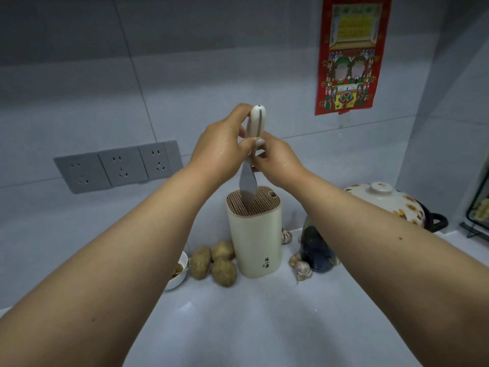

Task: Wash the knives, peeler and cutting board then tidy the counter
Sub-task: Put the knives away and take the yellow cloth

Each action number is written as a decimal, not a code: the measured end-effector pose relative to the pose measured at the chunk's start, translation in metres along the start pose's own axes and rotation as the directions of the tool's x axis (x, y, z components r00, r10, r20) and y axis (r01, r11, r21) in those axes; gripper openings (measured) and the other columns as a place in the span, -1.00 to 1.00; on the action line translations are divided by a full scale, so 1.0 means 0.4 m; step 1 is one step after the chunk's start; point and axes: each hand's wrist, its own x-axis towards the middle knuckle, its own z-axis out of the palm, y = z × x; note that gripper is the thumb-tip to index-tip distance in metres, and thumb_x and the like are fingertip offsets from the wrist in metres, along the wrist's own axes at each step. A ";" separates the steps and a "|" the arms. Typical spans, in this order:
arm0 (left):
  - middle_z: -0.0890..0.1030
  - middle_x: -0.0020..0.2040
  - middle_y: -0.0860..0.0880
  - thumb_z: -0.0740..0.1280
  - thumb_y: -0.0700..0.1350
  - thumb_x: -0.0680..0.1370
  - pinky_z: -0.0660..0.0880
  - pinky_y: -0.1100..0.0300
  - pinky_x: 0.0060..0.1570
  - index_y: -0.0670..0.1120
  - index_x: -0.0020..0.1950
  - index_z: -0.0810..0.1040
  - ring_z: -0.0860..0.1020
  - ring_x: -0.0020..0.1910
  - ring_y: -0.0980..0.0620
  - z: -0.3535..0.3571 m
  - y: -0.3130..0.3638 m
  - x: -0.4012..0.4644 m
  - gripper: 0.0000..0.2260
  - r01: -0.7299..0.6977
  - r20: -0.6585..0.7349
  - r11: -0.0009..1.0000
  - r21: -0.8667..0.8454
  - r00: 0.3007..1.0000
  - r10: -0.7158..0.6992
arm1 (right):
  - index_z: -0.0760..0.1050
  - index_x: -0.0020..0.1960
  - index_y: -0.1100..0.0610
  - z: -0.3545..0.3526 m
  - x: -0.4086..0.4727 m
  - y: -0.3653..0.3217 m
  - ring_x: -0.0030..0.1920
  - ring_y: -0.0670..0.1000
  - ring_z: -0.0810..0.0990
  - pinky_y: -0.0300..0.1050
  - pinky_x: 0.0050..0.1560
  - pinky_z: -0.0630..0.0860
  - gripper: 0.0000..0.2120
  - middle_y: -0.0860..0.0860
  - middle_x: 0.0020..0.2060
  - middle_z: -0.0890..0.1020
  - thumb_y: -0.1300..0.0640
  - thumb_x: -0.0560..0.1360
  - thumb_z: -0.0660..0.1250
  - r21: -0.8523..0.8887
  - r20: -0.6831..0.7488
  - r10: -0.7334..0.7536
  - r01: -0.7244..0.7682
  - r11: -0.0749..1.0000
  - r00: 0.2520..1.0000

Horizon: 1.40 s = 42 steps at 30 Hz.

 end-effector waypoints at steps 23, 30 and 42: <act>0.57 0.13 -0.04 0.31 -0.05 0.58 0.51 0.04 0.03 0.02 0.36 0.31 0.58 0.02 -0.09 0.192 -0.237 0.001 -0.62 0.160 0.200 0.985 -0.063 0.969 -0.145 | 0.35 0.41 0.16 0.099 -0.058 0.234 0.33 0.12 0.42 -0.18 0.22 0.31 -0.64 0.12 0.34 0.47 0.20 0.62 0.12 -0.341 0.127 0.318 -0.259 0.904 0.940; 0.54 0.17 -0.06 0.26 -0.03 0.60 0.50 0.02 0.08 0.08 0.44 0.26 0.52 0.08 -0.10 0.262 -0.279 -0.041 -0.59 0.249 0.185 0.962 -0.113 0.956 -0.226 | 0.36 0.40 0.17 0.110 -0.064 0.239 0.31 0.14 0.43 -0.07 0.25 0.36 -0.64 0.14 0.32 0.48 0.14 0.63 0.10 -0.410 0.119 0.316 -0.243 0.879 0.941; 0.61 0.01 -0.04 0.30 0.12 0.55 0.52 0.04 0.01 -0.08 0.21 0.44 0.57 0.02 -0.05 0.254 -0.239 -0.129 -0.65 0.384 0.138 0.923 0.006 0.914 -0.381 | 0.34 0.42 0.13 0.071 -0.112 0.193 0.33 0.06 0.44 -0.19 0.17 0.32 -0.58 0.06 0.34 0.47 -0.03 0.62 0.13 -0.244 0.038 0.354 -0.335 0.910 0.934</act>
